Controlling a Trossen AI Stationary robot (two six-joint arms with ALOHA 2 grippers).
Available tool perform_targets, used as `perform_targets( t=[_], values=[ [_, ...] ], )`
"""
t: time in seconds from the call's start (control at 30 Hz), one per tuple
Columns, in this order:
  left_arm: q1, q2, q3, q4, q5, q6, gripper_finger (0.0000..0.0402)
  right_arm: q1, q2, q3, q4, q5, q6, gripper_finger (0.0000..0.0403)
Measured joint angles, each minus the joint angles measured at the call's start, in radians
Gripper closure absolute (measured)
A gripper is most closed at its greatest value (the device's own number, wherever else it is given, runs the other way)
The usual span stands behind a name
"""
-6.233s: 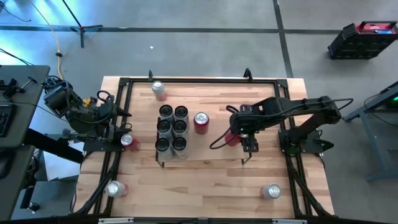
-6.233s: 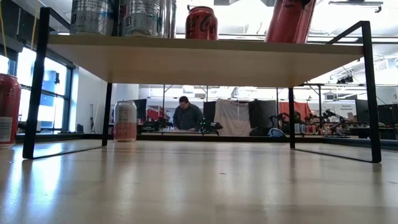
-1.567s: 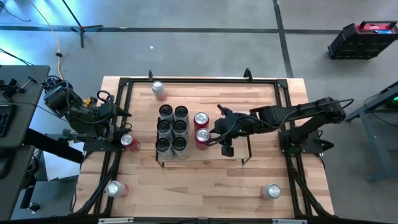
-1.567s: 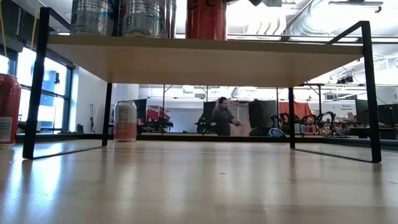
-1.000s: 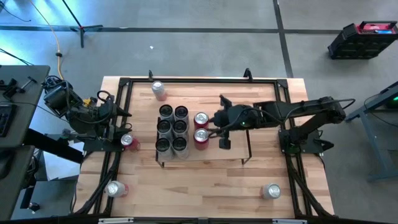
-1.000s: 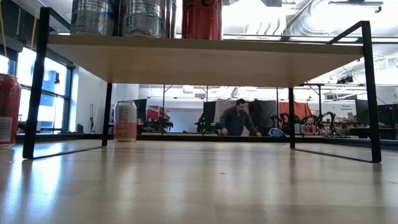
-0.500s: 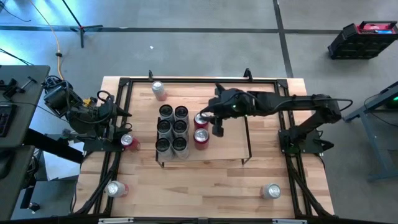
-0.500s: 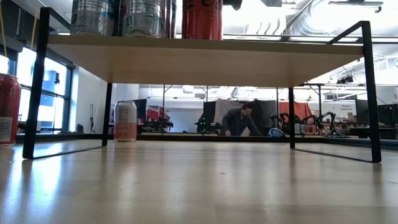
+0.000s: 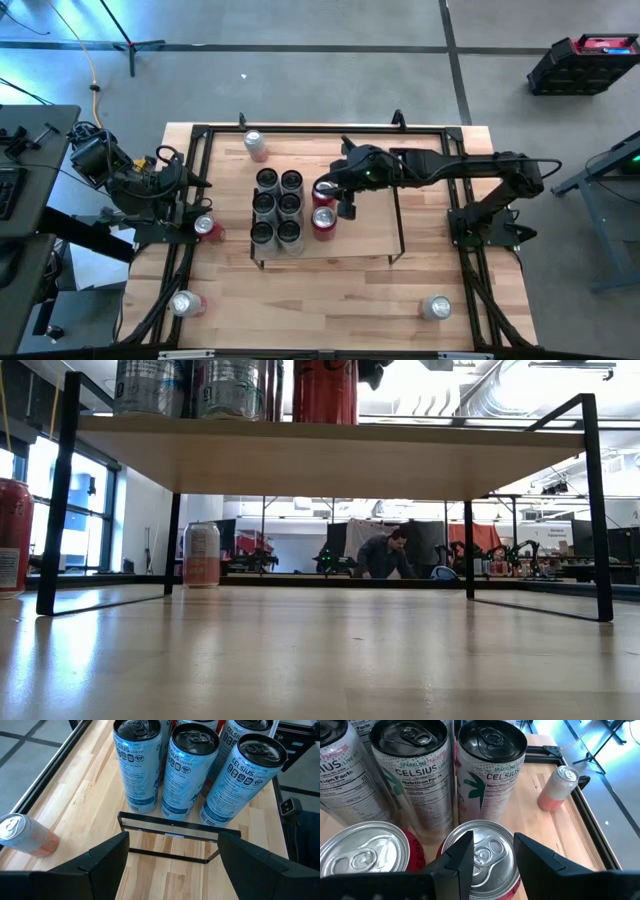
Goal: Place canned beverage on shelf
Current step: Adjust the red soda cans on the shelf
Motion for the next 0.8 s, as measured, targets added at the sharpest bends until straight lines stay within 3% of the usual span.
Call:
perform_targets(
  t=[0.8],
  values=[
    [0.0,0.0,0.0,0.0,0.0,0.0,0.0108,0.0,0.0,0.0,0.041,0.042,-0.046,0.0279]
  ],
)
